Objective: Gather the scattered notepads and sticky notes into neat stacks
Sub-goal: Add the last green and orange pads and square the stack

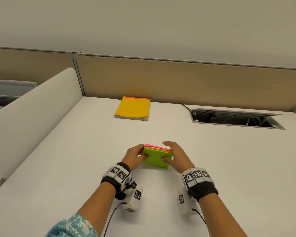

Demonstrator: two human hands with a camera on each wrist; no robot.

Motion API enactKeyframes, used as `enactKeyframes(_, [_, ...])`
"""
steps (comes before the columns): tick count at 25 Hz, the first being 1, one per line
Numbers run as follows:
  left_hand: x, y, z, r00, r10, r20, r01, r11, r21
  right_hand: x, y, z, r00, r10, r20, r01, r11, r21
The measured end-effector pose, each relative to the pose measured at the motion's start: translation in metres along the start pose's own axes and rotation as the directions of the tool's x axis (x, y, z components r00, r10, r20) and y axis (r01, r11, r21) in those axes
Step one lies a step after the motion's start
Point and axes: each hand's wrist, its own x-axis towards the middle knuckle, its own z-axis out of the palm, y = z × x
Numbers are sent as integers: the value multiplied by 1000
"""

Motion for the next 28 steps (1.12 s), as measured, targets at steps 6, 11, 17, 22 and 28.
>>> enactKeyframes(6, [4,46,-9,992,126,27,-127,991,35,8,-22,-12,1000,-4,-11,6,988,154])
enactKeyframes(11, [1,37,-11,989,-144,11,133,875,-466,4,-25,-10,971,240,-12,-126,550,826])
enactKeyframes(17, [-3,33,-4,977,-207,55,201,796,-571,5,-26,-4,956,294,2,-119,382,916])
enactKeyframes(22, [0,26,-11,995,-40,-89,19,974,-225,4,-5,-11,987,159,-31,-136,918,374])
enactKeyframes(28, [-10,15,-2,1000,8,-22,-13,979,-203,-7,2,3,992,117,-40,-102,958,269])
